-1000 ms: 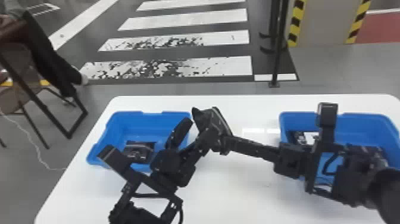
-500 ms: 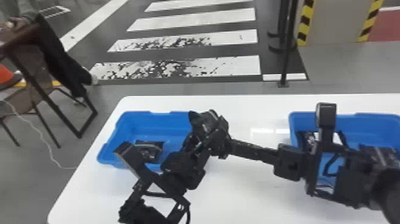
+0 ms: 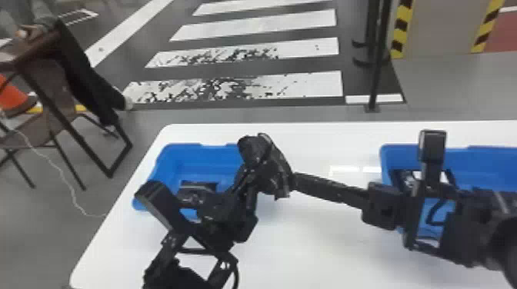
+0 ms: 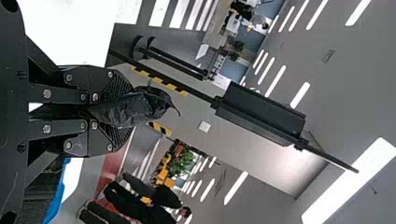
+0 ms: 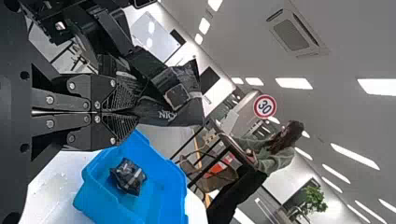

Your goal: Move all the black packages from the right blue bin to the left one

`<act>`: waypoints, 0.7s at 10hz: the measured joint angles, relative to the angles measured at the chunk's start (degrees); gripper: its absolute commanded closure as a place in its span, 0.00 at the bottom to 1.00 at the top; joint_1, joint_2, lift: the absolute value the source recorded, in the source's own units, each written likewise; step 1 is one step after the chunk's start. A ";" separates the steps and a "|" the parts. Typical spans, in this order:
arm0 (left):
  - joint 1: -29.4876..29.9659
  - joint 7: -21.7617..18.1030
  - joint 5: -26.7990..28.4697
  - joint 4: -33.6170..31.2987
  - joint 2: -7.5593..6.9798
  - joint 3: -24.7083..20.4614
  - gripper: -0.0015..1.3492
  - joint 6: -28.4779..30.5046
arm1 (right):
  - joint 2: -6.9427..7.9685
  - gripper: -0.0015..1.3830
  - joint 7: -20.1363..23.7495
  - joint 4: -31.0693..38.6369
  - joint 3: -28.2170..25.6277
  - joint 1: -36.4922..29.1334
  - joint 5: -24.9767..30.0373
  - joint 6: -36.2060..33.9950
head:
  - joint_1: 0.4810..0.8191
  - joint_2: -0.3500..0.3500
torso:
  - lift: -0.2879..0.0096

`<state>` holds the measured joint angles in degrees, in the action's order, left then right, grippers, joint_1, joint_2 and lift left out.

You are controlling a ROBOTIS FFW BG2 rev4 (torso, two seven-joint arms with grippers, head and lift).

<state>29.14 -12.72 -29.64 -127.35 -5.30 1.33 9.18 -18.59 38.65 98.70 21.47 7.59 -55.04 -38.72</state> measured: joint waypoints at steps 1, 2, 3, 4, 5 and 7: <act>0.26 0.67 -0.39 0.00 0.07 -0.13 0.90 -1.17 | -0.03 0.35 0.02 -0.02 -0.02 -0.18 0.39 0.57 | 0.63 0.87 | 0.50; 0.27 1.91 0.03 0.02 0.19 -0.79 0.90 -1.99 | -0.05 0.11 0.02 -0.01 -0.12 -0.51 0.86 0.98 | 0.63 0.88 | 0.50; -0.29 3.87 3.64 0.98 0.42 -2.22 0.90 -3.14 | -0.04 0.07 0.02 -0.23 -0.63 -0.96 0.98 1.39 | 0.63 0.91 | 0.50; -2.45 5.10 10.46 4.38 0.66 -4.17 0.90 -5.25 | -0.03 0.10 0.02 -0.61 -1.40 -1.35 0.96 1.56 | 0.63 0.93 | 0.50; -5.84 6.13 18.38 9.78 0.79 -6.16 0.90 -7.93 | -0.03 0.10 0.02 -0.85 -1.91 -1.50 0.91 1.61 | 0.63 0.97 | 0.50; -12.72 7.96 31.31 21.96 0.75 -9.00 0.75 -15.37 | -0.01 0.10 0.00 -1.45 -2.21 -1.55 1.01 1.72 | 0.63 1.00 | 0.50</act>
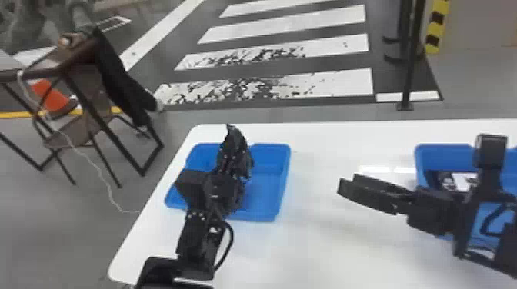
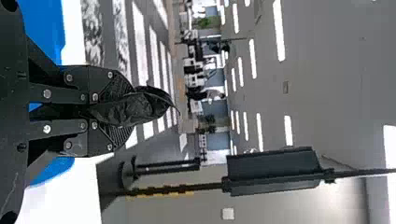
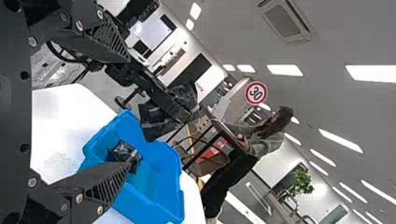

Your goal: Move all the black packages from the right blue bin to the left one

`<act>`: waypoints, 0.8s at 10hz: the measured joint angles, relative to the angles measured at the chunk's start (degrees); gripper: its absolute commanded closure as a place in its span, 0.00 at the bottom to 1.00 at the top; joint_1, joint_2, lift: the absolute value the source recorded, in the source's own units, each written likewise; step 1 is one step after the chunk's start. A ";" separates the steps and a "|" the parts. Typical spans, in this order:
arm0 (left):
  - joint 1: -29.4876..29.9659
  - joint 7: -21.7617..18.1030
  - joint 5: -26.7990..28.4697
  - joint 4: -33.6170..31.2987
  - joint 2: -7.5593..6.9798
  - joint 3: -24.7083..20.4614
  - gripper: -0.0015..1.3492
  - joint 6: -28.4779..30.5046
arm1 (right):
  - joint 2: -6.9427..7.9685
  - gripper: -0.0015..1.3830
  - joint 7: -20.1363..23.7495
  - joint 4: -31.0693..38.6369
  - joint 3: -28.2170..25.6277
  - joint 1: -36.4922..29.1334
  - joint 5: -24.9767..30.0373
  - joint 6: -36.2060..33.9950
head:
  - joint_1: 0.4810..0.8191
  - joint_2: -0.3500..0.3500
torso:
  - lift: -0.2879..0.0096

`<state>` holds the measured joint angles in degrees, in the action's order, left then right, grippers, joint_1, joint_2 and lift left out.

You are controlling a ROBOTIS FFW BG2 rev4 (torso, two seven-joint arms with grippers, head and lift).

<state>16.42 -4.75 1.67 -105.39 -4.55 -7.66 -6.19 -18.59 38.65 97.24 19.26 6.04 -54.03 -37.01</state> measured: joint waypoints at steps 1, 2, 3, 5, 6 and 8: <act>-2.51 0.27 2.45 5.57 -0.30 -0.59 0.39 -3.47 | 0.00 0.10 -0.14 -0.26 -0.43 -0.11 0.23 0.06 | 0.63 1.00 | 0.50; -3.53 0.30 1.05 9.46 -0.54 -0.53 0.08 -6.56 | 0.03 0.09 -0.53 -0.38 -1.58 -0.30 1.40 0.36 | 0.63 1.00 | 0.50; -3.30 0.29 -1.37 10.69 -0.56 -0.09 0.05 -9.00 | 0.07 0.08 -1.21 -0.38 -3.74 -0.65 4.04 1.05 | 0.63 0.98 | 0.50; -1.90 -0.24 -6.10 10.58 -0.28 1.71 0.13 -14.69 | 0.82 0.09 -8.51 4.60 -11.53 -4.10 13.97 1.99 | 0.63 0.86 | 0.50; -0.58 -0.45 -8.38 9.01 0.22 2.09 0.13 -16.45 | 1.85 0.09 -13.13 8.69 -16.29 -6.63 19.95 1.65 | 0.63 0.77 | 0.50; 3.83 -0.25 -9.77 2.70 1.36 1.88 0.13 -16.31 | 3.58 0.09 -19.52 11.78 -22.10 -8.64 27.31 -0.83 | 0.63 0.66 | 0.50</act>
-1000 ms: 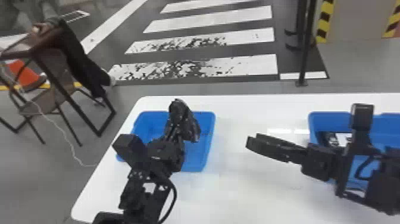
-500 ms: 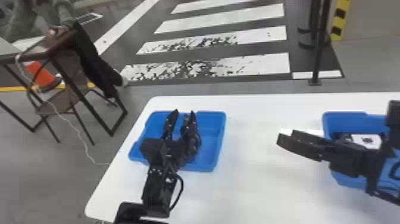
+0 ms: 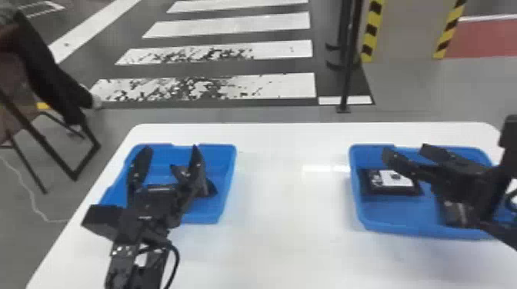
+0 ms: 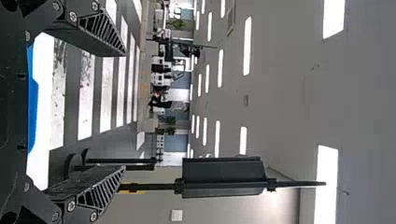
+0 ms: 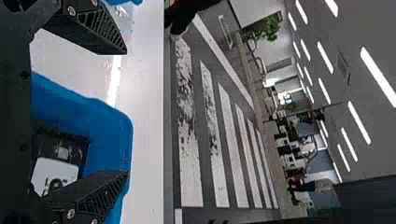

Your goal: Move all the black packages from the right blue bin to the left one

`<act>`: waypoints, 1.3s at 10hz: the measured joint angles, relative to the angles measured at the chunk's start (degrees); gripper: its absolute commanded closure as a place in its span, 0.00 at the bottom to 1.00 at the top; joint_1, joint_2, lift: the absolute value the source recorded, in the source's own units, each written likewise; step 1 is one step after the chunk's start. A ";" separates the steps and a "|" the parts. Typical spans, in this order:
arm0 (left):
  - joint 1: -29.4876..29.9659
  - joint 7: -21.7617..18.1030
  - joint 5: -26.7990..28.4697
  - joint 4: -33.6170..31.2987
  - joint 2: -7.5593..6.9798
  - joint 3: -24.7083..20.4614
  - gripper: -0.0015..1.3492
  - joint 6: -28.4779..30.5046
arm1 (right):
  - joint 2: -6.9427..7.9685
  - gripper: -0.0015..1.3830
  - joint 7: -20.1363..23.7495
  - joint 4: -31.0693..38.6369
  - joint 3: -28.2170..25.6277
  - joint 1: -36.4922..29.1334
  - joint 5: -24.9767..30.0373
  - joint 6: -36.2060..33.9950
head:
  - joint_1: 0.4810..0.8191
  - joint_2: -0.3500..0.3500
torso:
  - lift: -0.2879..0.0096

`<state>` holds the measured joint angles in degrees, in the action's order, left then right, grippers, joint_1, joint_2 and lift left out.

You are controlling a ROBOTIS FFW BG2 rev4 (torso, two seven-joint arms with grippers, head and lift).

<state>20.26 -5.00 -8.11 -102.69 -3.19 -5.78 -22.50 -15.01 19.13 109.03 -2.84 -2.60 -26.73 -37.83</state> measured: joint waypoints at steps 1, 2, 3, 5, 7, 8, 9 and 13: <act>2.12 0.01 -2.19 -2.90 0.12 1.26 0.13 0.92 | 0.53 0.09 -1.82 -0.14 -1.35 -0.01 2.90 -1.02 | 0.63 0.61 | 0.50; 4.15 0.00 -3.99 -5.85 -0.07 3.13 0.13 1.51 | 0.82 0.09 -4.03 -0.41 -1.99 0.28 6.31 -2.38 | 0.63 0.55 | 0.50; 5.94 0.00 -5.16 -8.61 -0.64 5.11 0.13 2.06 | 1.06 0.09 -5.85 -0.82 -2.14 0.77 9.49 -4.07 | 0.63 0.48 | 0.50; 7.69 -0.07 -6.00 -11.10 -1.33 7.17 0.13 3.05 | 1.36 0.09 -6.98 -4.89 -2.17 2.52 11.98 -6.23 | 0.63 0.42 | 0.50; 7.94 -0.25 -6.06 -11.28 -1.44 7.27 0.13 4.17 | 1.82 0.09 -7.29 -9.99 -1.80 4.72 12.54 -6.56 | 0.63 0.40 | 0.50; 8.00 -0.28 -6.06 -11.29 -1.46 7.27 0.13 4.57 | 1.90 0.09 -7.56 -11.70 -1.05 5.60 12.45 -6.50 | 0.63 0.40 | 0.50; 8.05 -0.36 -6.06 -11.28 -1.47 7.22 0.13 4.83 | 1.95 0.09 -7.96 -13.13 -0.10 6.41 12.19 -6.43 | 0.63 0.42 | 0.50; 8.13 -1.33 -6.92 -11.28 -1.47 7.04 0.13 7.02 | 1.84 0.12 -8.05 -20.95 3.87 10.52 10.13 -3.16 | 0.63 0.45 | 0.50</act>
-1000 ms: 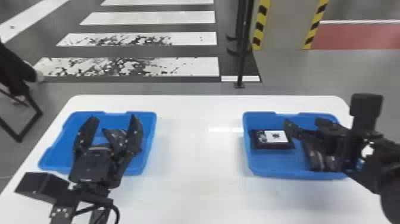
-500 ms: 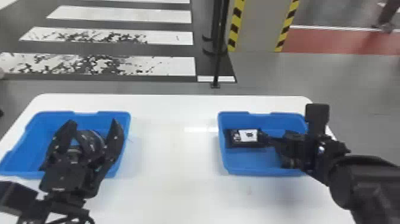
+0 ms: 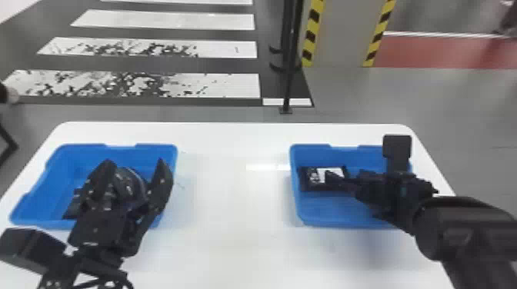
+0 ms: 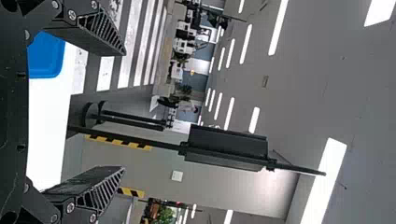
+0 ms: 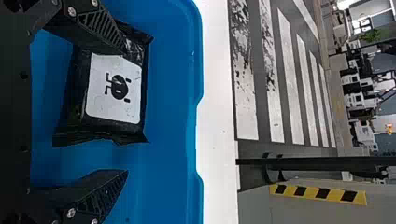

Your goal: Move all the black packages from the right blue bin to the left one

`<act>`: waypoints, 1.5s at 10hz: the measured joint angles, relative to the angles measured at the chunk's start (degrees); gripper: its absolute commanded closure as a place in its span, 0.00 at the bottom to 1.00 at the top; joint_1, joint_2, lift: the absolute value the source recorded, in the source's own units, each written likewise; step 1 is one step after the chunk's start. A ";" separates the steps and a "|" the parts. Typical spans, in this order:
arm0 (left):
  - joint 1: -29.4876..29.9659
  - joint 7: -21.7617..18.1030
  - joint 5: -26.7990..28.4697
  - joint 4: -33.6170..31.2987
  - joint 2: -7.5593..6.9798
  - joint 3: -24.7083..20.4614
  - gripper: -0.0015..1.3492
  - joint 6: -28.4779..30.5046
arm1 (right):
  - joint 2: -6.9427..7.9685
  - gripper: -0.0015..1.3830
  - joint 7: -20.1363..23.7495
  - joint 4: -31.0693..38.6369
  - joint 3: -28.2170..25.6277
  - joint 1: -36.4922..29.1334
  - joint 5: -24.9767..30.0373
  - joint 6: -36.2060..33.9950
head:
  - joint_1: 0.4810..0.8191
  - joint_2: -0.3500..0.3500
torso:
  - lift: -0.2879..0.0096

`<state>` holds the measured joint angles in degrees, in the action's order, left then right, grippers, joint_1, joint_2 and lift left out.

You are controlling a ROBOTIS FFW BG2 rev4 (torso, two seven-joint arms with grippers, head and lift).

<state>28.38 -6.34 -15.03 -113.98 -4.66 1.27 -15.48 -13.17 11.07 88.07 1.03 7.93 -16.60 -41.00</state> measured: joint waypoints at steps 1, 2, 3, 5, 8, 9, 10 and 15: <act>0.03 -0.14 -0.42 0.00 0.00 -0.11 0.13 0.40 | -0.08 0.15 0.05 -1.33 0.83 0.90 -0.52 0.29 | 0.63 0.46 | 0.50; 0.11 -0.26 -0.82 0.00 0.01 -0.21 0.13 0.69 | -0.25 0.23 0.41 -2.95 1.83 1.93 -1.20 0.43 | 0.63 0.47 | 0.50; 0.15 -0.39 -1.15 0.00 0.06 -0.30 0.13 0.81 | -0.40 0.40 0.62 -4.27 2.58 2.70 -1.73 0.23 | 0.63 0.48 | 0.50; 0.26 -0.70 -1.64 0.00 0.14 -0.57 0.13 0.85 | -0.52 0.71 0.62 -4.99 2.95 3.04 -2.29 -1.45 | 0.63 0.49 | 0.50; 0.41 -0.87 -2.28 0.00 0.27 -0.95 0.13 0.42 | -0.54 0.84 0.61 -3.89 2.77 1.56 -6.05 -1.07 | 0.63 0.51 | 0.50; 0.50 -0.87 -2.32 0.00 0.33 -1.06 0.13 0.11 | -0.54 0.87 0.70 -3.72 2.25 1.06 -7.24 -0.67 | 0.63 0.52 | 0.50; 0.56 -0.87 -2.33 0.00 0.35 -1.13 0.13 0.02 | -0.51 0.87 0.79 -3.31 1.36 0.23 -8.25 0.11 | 0.63 0.52 | 0.50; 0.73 -0.81 -2.44 0.00 0.53 -1.17 0.13 -2.18 | 0.25 0.87 2.47 9.09 -6.97 -9.88 -15.92 2.89 | 0.63 0.49 | 0.50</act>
<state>29.11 -7.14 -17.47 -113.97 -4.13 0.10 -17.65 -12.93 13.54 97.16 -5.94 -1.95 -32.51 -38.11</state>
